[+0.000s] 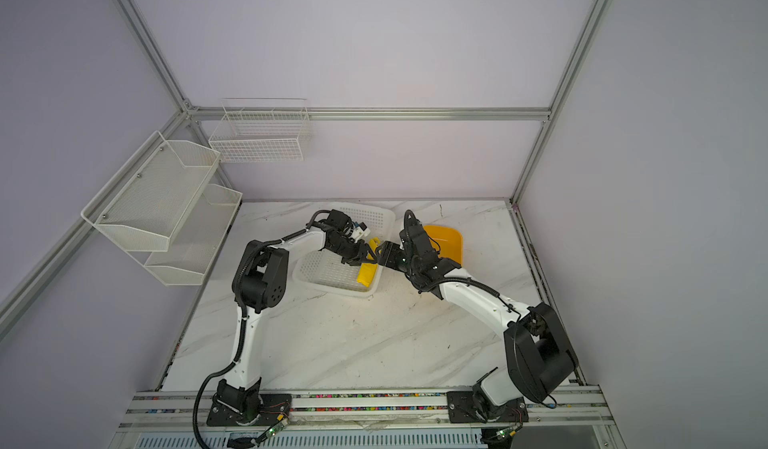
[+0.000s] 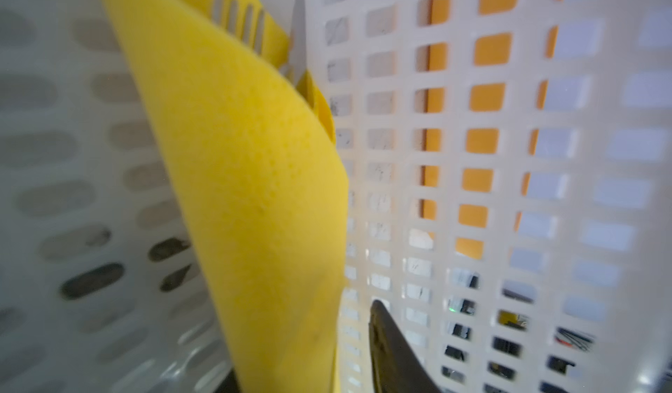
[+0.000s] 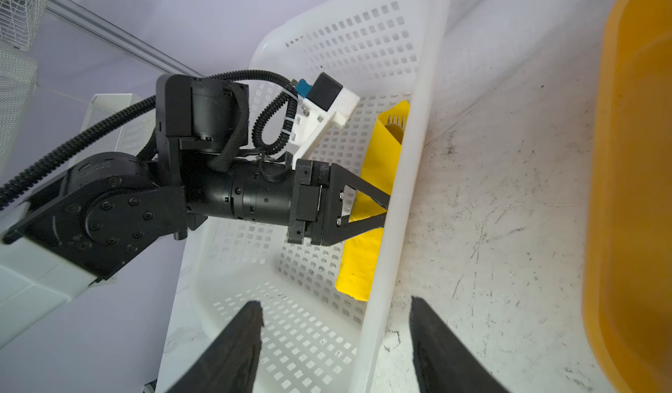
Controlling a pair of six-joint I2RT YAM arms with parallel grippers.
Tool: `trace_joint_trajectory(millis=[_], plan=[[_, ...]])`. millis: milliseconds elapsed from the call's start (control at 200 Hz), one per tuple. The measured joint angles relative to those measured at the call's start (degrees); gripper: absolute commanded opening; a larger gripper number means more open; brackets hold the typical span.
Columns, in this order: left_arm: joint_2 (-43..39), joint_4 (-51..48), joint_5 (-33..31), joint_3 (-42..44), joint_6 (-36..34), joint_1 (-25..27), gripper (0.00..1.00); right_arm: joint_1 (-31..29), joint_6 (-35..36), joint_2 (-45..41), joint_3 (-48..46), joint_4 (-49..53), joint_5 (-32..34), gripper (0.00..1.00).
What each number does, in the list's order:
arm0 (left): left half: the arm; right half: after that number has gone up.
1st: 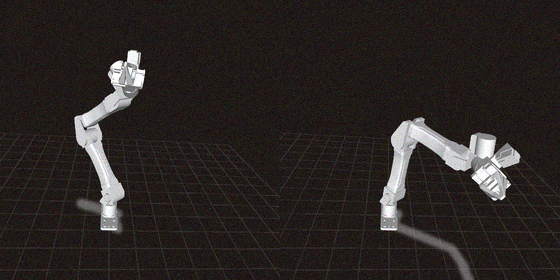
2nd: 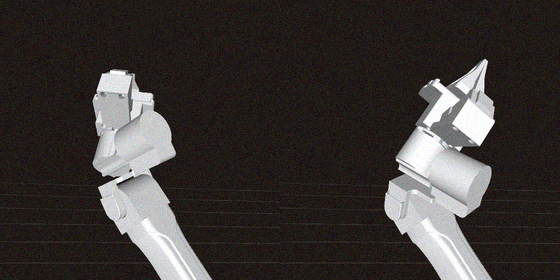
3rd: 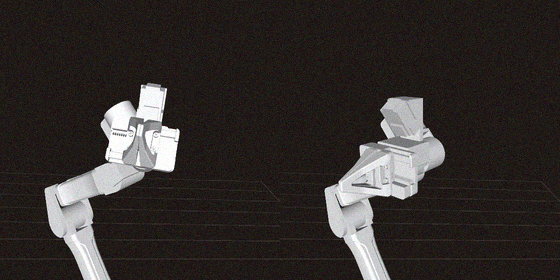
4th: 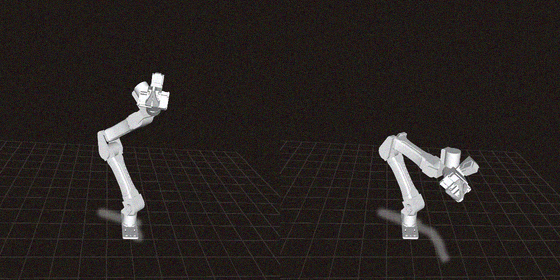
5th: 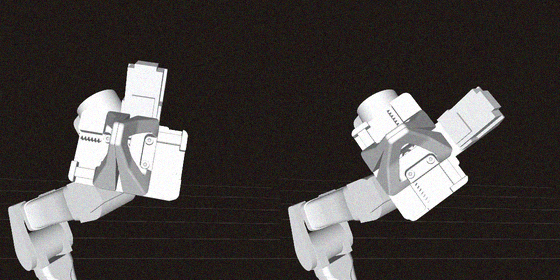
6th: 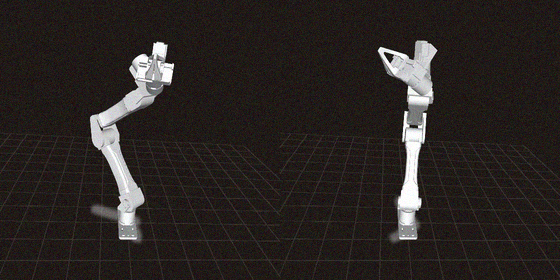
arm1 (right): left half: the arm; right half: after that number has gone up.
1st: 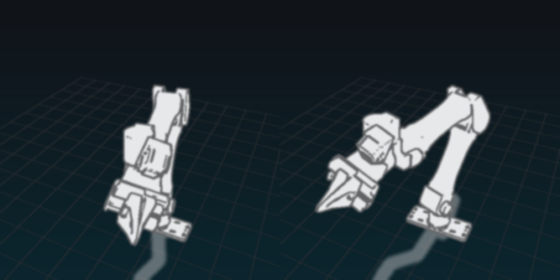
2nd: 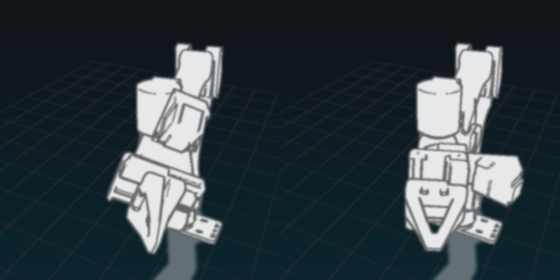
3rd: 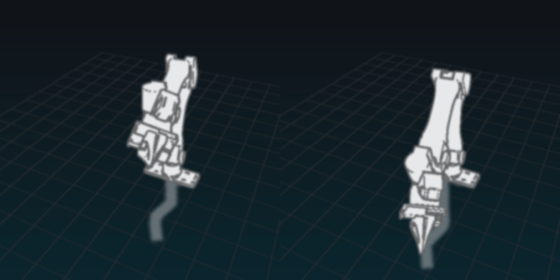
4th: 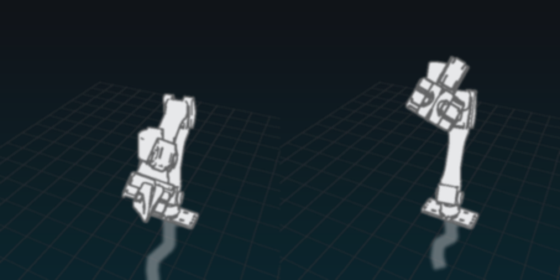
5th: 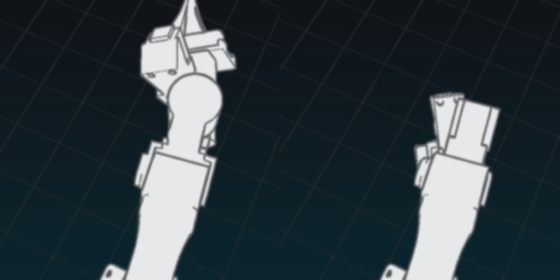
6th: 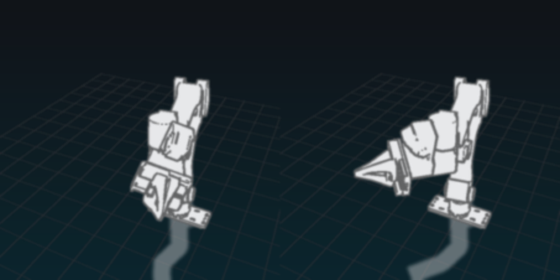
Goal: Place the utensils on the paper napkin and roll it up
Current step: 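Lower the bundle into the white basket and open the left gripper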
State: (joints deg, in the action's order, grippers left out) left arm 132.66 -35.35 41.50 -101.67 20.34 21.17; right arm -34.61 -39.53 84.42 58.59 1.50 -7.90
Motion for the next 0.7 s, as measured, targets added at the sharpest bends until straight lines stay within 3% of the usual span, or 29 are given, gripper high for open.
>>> trace_joint_trajectory(millis=[270, 410, 520, 700], plan=[[-1.86, -1.05, -7.41, -0.33, -0.55, 0.57, 0.64, 0.00, 0.02, -0.79, 0.00, 0.02, -0.02, 0.66], [-3.30, -2.47, -12.57, -0.33, -0.96, 0.72, 0.65, 0.02, 0.04, -1.40, -0.02, -0.02, -0.02, 0.66], [-4.04, -3.45, -17.46, -0.33, -0.94, 0.68, 0.62, 0.02, 0.17, -1.53, -0.13, 0.00, -0.02, 0.66], [-4.44, -3.98, -21.62, -0.33, -0.96, 0.66, 0.44, 0.02, 0.26, -1.53, -0.13, 0.00, -0.07, 0.66]])
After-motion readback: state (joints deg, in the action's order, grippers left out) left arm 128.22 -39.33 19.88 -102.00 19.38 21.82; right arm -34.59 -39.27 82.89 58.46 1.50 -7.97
